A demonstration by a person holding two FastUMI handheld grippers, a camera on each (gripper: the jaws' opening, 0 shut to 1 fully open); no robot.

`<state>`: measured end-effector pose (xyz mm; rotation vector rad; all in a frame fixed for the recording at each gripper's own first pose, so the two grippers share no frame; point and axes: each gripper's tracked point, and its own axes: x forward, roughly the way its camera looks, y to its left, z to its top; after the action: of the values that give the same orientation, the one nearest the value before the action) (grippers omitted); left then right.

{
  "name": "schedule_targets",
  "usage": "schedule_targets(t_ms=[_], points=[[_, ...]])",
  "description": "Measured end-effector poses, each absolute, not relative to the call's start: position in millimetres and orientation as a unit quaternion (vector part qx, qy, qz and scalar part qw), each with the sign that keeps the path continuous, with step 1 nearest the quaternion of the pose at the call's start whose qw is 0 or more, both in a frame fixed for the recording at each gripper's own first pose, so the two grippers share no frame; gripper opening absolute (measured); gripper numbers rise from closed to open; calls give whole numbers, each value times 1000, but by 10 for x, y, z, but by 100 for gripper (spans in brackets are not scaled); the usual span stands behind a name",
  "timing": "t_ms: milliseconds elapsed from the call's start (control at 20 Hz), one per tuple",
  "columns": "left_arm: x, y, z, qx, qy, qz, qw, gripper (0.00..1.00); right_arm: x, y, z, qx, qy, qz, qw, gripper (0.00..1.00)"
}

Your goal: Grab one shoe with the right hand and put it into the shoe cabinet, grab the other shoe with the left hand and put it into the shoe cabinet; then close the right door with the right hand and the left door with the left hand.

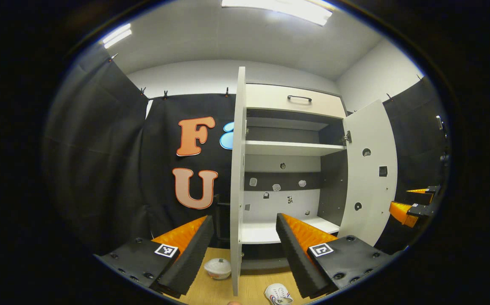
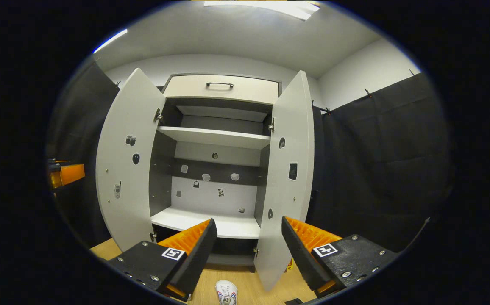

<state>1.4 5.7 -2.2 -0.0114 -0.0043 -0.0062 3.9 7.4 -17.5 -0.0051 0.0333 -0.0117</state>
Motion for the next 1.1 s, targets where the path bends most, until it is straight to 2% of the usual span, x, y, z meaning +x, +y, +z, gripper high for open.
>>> schedule_targets(t_ms=[50, 100, 200, 700, 850, 1100], points=[[23, 72, -22, -2, -3, -1, 1000, 94, 59, 92, -233, -1, 22, -4, 1000, 94], [15, 87, -17, 3, -6, 1, 1000, 96, 72, 111, -292, 2, 29, -1, 1000, 94], [20, 81, -33, 3, -5, 1, 1000, 94, 120, 147, -419, 13, 44, 4, 999, 94], [104, 171, -148, -9, 8, 14, 1000, 96, 367, 177, -1376, 32, 127, 5, 991, 95], [140, 208, -178, -10, 11, 21, 1000, 96, 441, 177, -1809, 23, 155, 5, 988, 95], [205, 279, -297, -7, 20, 34, 999, 96, 460, 171, -2874, 20, 239, -2, 971, 95]])
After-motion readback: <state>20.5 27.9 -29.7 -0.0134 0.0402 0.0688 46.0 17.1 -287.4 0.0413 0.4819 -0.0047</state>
